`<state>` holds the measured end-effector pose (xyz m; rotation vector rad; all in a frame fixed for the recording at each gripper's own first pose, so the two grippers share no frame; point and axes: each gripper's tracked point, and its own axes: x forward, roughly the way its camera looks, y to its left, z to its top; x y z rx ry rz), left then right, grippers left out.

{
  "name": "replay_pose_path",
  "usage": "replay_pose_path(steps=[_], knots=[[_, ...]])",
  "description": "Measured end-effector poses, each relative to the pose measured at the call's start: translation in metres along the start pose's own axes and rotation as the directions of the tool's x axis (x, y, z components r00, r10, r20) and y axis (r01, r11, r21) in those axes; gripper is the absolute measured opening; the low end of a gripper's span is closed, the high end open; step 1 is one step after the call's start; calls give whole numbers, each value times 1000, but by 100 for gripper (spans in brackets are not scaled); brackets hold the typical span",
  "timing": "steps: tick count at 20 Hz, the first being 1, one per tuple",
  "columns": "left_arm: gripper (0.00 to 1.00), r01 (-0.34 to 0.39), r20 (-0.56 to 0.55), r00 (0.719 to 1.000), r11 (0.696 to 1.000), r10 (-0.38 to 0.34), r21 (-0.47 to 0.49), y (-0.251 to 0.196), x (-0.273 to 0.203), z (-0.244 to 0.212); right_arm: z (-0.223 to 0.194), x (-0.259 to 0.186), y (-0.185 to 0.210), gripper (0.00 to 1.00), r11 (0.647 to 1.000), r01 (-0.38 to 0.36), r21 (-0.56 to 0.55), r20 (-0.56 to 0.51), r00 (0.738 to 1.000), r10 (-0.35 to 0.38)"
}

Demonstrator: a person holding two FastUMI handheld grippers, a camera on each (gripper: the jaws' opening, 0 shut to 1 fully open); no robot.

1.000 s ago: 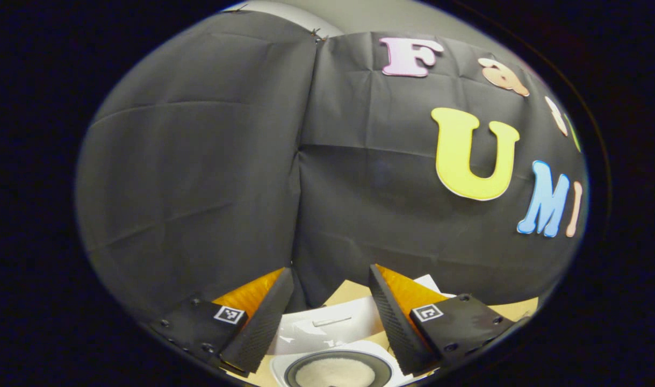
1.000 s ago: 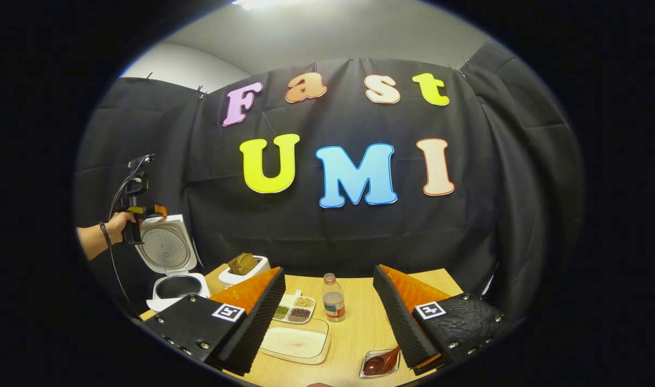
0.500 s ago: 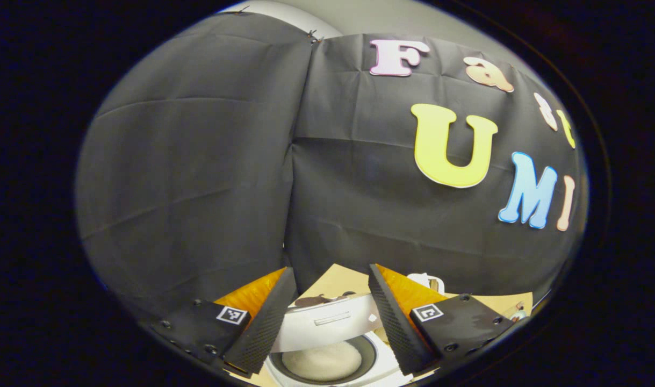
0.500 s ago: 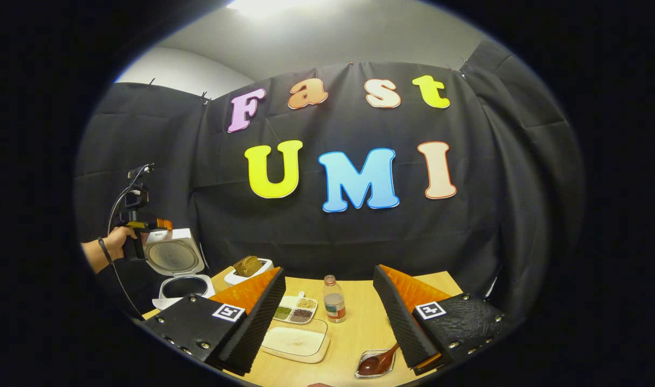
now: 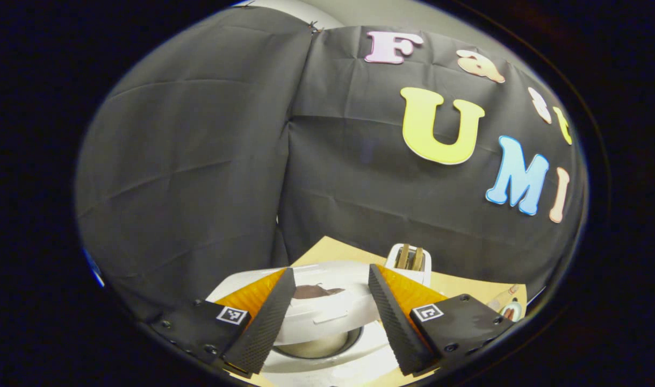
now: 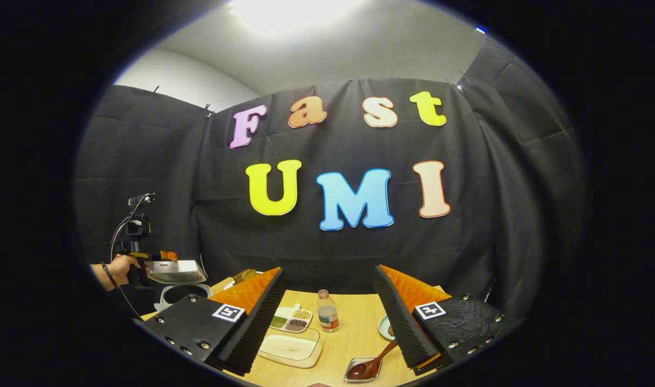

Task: Close the left gripper, press the button to open the rice cooker; take a wooden spoon from the chopstick holder with the right hand, scoop a spoonful of rice and pour it into the rice cooker, then put the wooden spoon back into the chopstick holder.

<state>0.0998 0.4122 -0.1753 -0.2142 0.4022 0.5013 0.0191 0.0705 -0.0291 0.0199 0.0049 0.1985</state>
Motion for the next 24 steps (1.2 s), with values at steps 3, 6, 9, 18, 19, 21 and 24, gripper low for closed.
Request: replay_pose_path(steps=[3, 6, 9, 18, 19, 21, 24], knots=[[96, 4, -41, 999, 1000, -4, -7, -4, -2, -24, -3, -3, 0, 99, 1000, 0, 10, -7, 1000, 0], [96, 3, -76, 997, 1000, -1, 18, -5, -4, -48, -4, -5, -1, 99, 1000, 3, 11, -11, 1000, -3], [96, -6, -84, 996, 1000, 9, 28, -5, -8, -61, -6, -7, -2, 99, 1000, 9, 15, -17, 1000, -9], [93, -1, -152, 988, 1000, 6, 30, 0, -12, -104, -10, -12, -7, 99, 999, 28, 28, -25, 999, -27], [93, 0, -156, 988, 1000, 4, 29, 1, -11, -106, -10, -12, -7, 99, 999, 28, 27, -25, 999, -27], [96, 1, -160, 987, 999, 6, 41, -1, -8, -109, -9, -12, -5, 99, 999, 26, 26, -27, 999, -25], [93, 3, -182, 983, 998, 8, 64, -2, -9, -122, -11, -12, -4, 99, 999, 24, 21, -32, 999, -24]])
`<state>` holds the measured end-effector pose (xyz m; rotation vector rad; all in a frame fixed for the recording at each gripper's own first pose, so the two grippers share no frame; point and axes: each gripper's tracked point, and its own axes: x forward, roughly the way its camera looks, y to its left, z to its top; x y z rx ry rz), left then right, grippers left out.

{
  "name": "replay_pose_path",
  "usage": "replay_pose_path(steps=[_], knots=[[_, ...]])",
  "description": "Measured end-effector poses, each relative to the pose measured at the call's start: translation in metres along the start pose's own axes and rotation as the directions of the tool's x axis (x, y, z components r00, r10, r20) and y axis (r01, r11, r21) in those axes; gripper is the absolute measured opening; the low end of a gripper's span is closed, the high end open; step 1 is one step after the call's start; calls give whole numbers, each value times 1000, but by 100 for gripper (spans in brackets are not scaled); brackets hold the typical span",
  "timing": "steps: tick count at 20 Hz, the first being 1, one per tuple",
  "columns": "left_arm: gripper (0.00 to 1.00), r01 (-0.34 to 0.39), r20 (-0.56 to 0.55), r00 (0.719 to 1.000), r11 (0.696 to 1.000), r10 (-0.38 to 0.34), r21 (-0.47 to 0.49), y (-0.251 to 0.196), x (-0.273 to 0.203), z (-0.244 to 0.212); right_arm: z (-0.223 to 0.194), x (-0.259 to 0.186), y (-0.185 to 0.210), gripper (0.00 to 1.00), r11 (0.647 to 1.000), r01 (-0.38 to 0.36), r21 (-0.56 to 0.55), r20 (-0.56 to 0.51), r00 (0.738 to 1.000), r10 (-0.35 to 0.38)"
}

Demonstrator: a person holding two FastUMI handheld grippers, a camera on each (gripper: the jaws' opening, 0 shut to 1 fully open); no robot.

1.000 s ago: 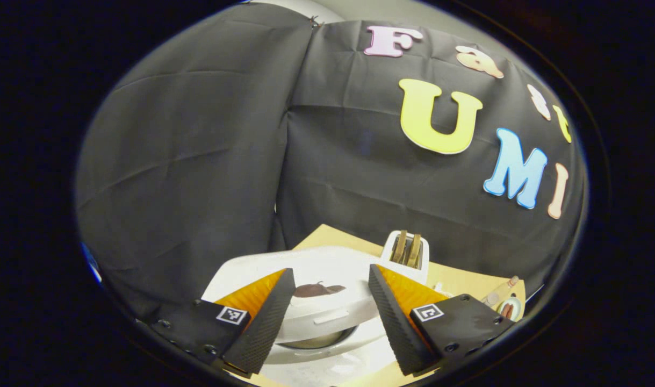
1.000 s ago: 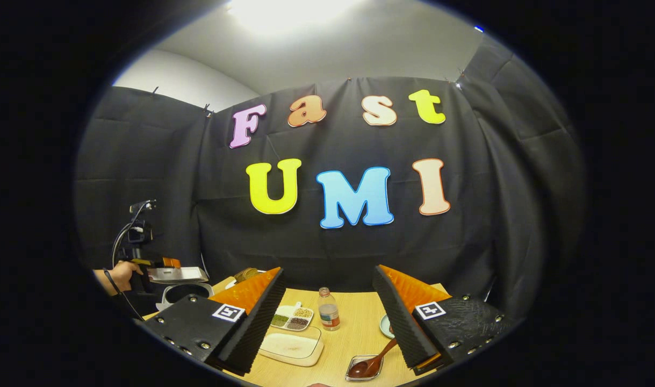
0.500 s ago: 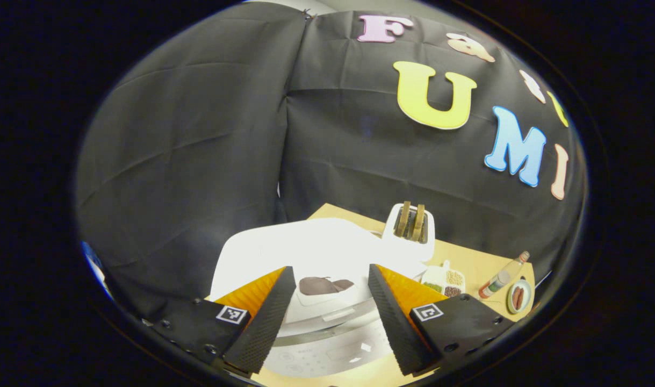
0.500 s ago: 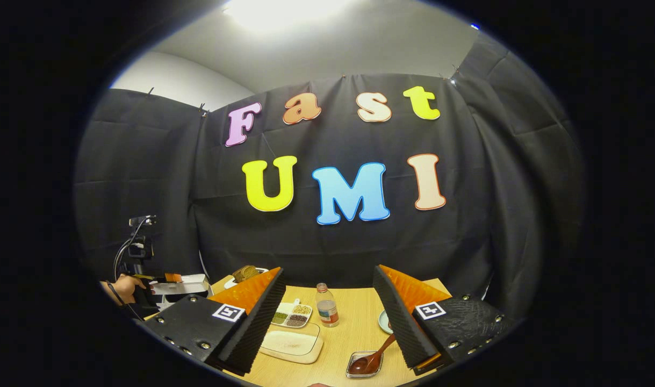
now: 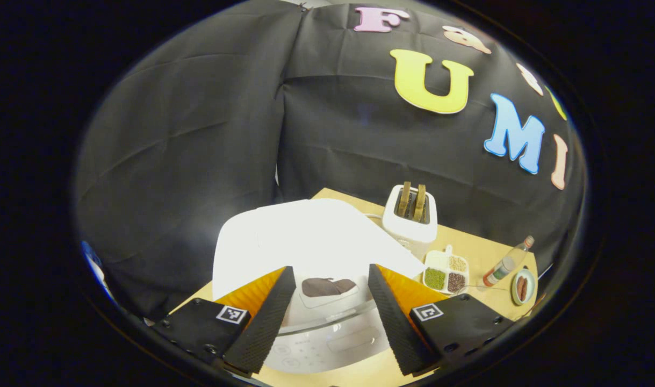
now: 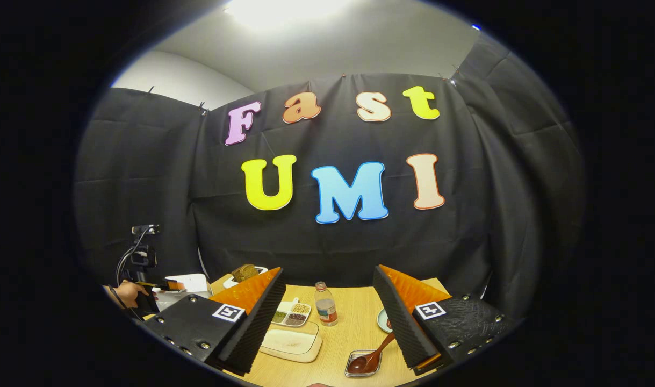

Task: Close the left gripper, press the button to open the rice cooker; take a wooden spoon from the chopstick holder with the right hand, scoop a spoonful of rice and pour it into the rice cooker, then put the wooden spoon back into the chopstick holder.

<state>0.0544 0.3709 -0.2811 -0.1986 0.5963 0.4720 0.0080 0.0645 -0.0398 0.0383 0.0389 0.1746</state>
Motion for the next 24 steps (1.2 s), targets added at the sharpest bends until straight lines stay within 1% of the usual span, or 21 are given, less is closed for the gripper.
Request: replay_pose_path(steps=[1, 2, 5, 6, 7, 9, 10, 11, 12, 13, 18, 19, 20, 21, 23, 24], knots=[[96, 2, -11, 1000, 1000, -2, 1, 1, 2, -3, 0, 0, 1, 99, 1000, -2, -1, -1, 1000, 2], [93, 4, -18, 1000, 1000, -4, 2, 1, 5, -3, 1, 1, 3, 99, 1000, -1, -3, -1, 1000, 1], [93, -2, -39, 999, 1000, 3, 11, 2, 11, -12, 1, 4, 6, 99, 1000, -5, -6, -3, 1000, 5], [96, -6, -36, 999, 1000, 7, 21, 0, 10, -11, 0, 4, 7, 99, 1000, -6, -7, -3, 1000, 6], [96, -12, -37, 999, 999, 13, 32, 0, 12, -11, 1, 4, 8, 99, 1000, -6, -7, -3, 1000, 6], [96, -24, -78, 997, 999, 28, 44, 2, 14, -22, 2, 5, 11, 99, 1000, -10, -6, -1, 1000, 10], [94, -30, -69, 997, 997, 35, 74, 4, 15, -20, 1, 6, 13, 99, 1000, -12, -8, -3, 1000, 12], [96, -27, -74, 997, 997, 33, 79, 2, 15, -21, 0, 6, 14, 99, 1000, -11, -9, -4, 1000, 11], [96, -23, -73, 997, 997, 28, 75, 0, 15, -19, -1, 6, 15, 99, 1000, -12, -8, -5, 1000, 12], [99, -18, -73, 997, 997, 23, 74, -1, 15, -18, -1, 5, 16, 99, 1000, -14, -7, -6, 1000, 14], [98, 6, -60, 998, 996, -1, 93, 0, 17, -13, -6, -2, 11, 99, 1000, -1, -4, -14, 1000, 1], [97, 11, -60, 998, 996, -6, 92, -2, 13, -14, -5, -3, 9, 99, 1000, 3, -5, -13, 1000, -3], [99, 19, -48, 999, 996, -15, 86, -7, 9, -9, -4, -6, 6, 99, 1000, 8, -7, -12, 1000, -8], [97, 27, -22, 999, 995, -25, 92, -14, 1, -3, -2, -8, 3, 99, 1000, 14, -12, -7, 1000, -14], [97, 67, 46, 996, 991, -73, 115, -40, -24, 16, 2, -12, -6, 99, 999, 32, -22, 3, 1000, -31], [96, 104, 89, 989, 987, -115, 121, -58, -42, 27, 4, -14, -9, 99, 999, 39, -24, 6, 999, -39]])
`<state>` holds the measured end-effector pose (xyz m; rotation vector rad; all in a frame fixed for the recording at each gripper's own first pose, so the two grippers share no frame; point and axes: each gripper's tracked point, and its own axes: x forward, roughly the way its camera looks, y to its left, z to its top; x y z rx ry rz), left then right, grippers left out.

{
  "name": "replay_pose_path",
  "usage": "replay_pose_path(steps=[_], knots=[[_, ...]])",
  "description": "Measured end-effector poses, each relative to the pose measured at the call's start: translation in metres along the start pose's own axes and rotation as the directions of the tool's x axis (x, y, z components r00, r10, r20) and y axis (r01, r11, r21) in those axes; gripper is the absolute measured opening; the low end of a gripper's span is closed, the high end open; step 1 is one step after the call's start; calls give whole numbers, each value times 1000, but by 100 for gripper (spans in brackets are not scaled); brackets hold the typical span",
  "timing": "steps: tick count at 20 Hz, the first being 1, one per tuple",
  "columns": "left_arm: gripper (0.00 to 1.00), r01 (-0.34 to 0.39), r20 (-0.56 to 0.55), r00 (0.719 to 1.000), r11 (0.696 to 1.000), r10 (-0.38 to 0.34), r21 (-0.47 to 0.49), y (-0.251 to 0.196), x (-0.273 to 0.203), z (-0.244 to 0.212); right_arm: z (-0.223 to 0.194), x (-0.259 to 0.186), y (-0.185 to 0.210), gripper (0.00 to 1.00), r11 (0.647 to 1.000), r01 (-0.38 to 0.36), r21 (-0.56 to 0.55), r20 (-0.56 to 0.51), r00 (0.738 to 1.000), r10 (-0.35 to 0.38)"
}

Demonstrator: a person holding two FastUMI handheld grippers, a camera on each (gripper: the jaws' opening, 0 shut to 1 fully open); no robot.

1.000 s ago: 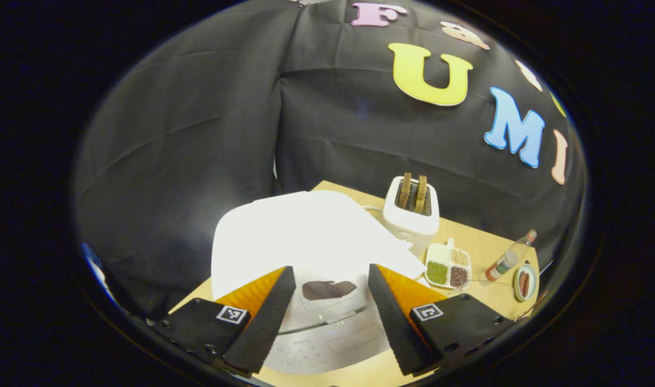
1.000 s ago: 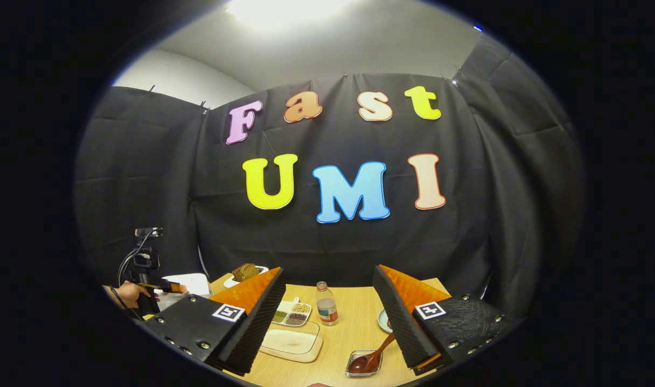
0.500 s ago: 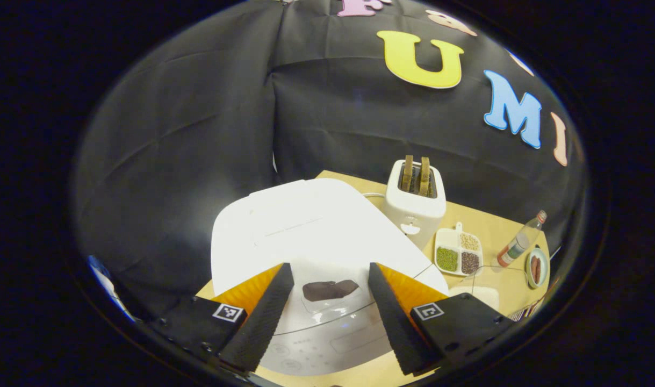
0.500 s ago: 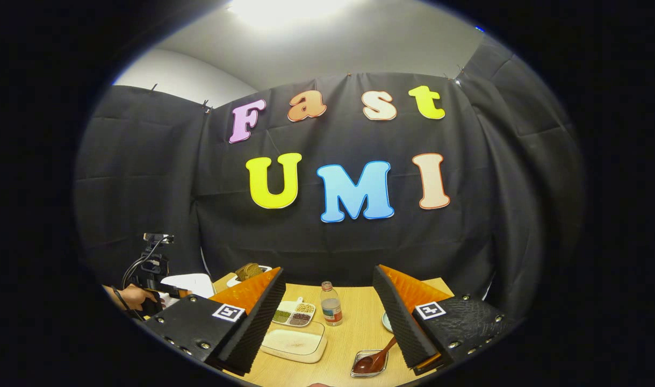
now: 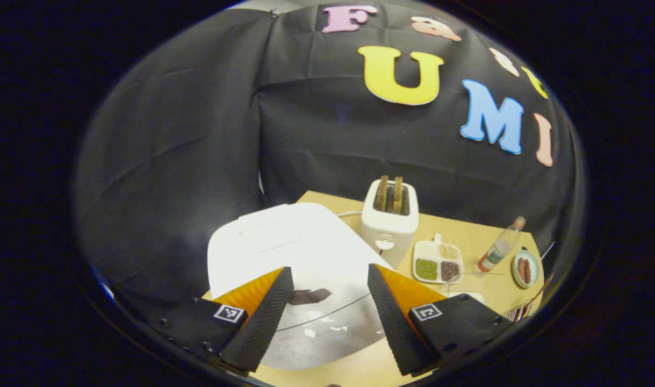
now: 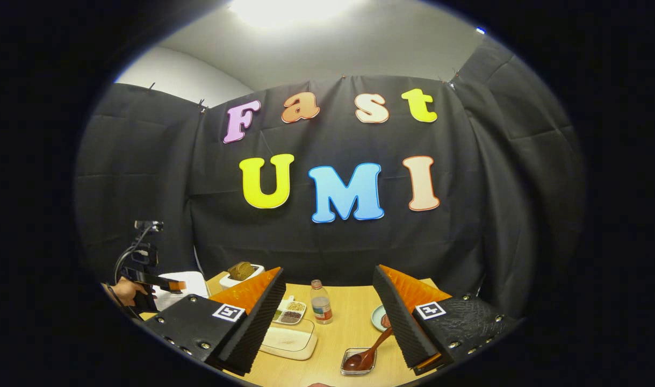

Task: Close the left gripper, press the button to open the rice cooker; take a wooden spoon from the chopstick holder with the right hand, scoop a spoonful of rice and pour it into the rice cooker, then put the wooden spoon back into the chopstick holder.

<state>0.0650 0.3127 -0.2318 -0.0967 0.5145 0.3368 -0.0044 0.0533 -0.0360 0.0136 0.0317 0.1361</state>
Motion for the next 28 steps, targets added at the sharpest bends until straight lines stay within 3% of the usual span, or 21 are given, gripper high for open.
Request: replay_pose_path(steps=[3, 7, 14, 18, 24, 28], knots=[[96, 91, 190, 977, 995, -95, 29, -61, -61, 55, 9, -4, -10, 99, 1000, 19, 2, 17, 1000, -19], [96, 187, 370, 903, 976, -216, 113, -131, -145, 101, 23, -7, -21, 99, 998, 59, 26, 41, 997, -60], [96, 246, 559, 779, 959, -284, 143, -205, -258, 144, 41, -11, -13, 96, 996, 85, 27, 74, 993, -87], [97, 251, 526, 793, 951, -308, 179, -217, -260, 122, 45, -10, -1, 99, 997, 69, 23, 89, 993, -71], [96, 262, 483, 828, 958, -285, 117, -203, -243, 114, 43, -7, 5, 99, 998, 59, 20, 88, 994, -61], [96, 236, 472, 839, 963, -269, 128, -197, -236, 113, 40, 2, 8, 100, 999, 45, 23, 86, 995, -46]])
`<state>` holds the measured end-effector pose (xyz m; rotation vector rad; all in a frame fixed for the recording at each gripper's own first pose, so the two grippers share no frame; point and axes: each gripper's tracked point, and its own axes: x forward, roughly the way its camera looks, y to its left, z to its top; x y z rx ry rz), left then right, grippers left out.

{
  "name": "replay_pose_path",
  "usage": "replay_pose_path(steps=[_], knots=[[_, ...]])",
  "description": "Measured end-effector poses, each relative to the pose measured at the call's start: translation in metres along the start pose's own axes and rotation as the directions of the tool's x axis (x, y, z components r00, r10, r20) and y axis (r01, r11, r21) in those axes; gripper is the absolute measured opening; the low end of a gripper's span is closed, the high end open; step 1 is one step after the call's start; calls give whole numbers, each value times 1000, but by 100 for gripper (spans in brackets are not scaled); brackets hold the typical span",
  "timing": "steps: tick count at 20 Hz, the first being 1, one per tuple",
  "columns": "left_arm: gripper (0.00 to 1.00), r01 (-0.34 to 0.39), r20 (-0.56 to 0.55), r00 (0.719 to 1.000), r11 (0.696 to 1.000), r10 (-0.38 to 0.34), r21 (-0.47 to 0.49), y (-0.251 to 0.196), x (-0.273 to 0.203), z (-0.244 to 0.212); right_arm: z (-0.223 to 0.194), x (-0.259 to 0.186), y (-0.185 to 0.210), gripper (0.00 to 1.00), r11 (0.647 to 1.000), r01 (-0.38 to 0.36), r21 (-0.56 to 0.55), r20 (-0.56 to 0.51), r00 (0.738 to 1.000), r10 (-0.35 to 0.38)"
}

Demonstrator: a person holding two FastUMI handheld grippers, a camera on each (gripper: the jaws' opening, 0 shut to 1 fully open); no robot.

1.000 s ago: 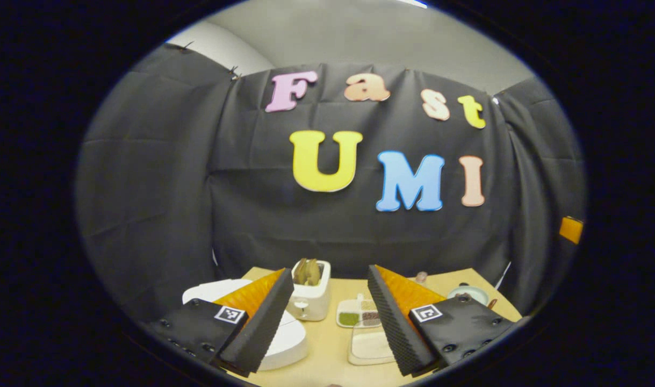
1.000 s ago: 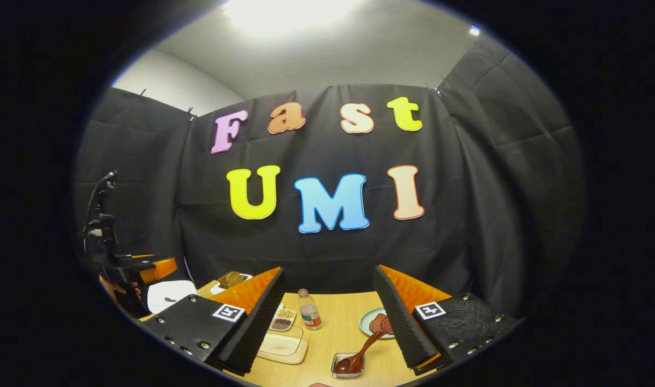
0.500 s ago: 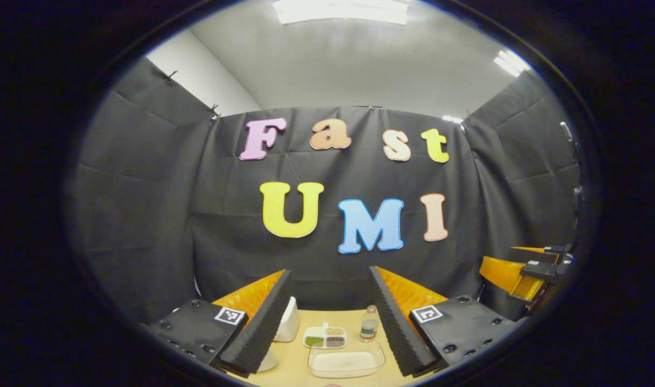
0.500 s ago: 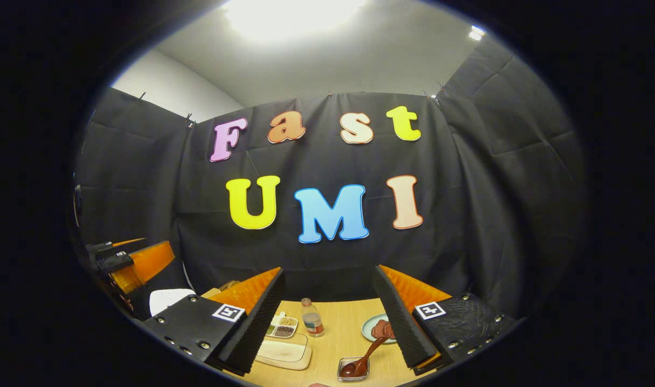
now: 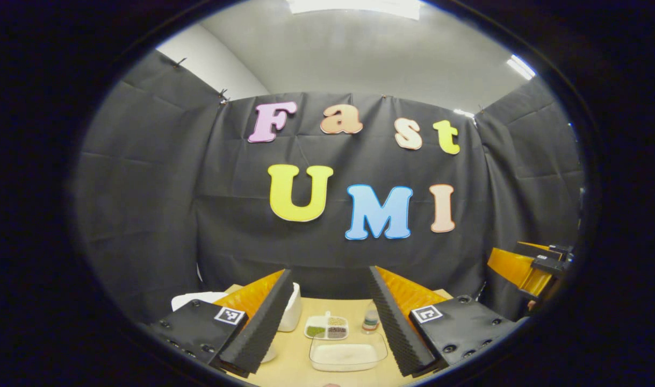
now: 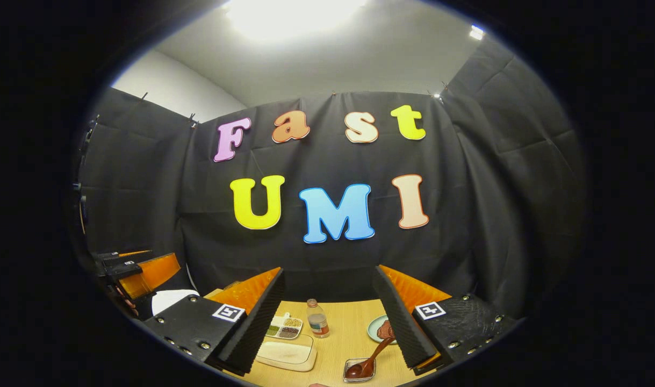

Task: Close the left gripper, press the button to open the rice cooker; take a wooden spoon from the chopstick holder with the right hand, scoop a spoonful of rice and pour it into the rice cooker, then put the wooden spoon back into the chopstick holder.

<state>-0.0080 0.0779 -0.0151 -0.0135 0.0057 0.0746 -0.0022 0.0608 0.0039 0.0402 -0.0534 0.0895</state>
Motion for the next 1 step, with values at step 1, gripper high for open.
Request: replay_pose_path(steps=[1], knots=[[97, -3, 1, 1000, 1000, 3, -2, 1, 0, 0, 1, 2, 0, 99, 1000, -4, -3, -1, 1000, 4]])
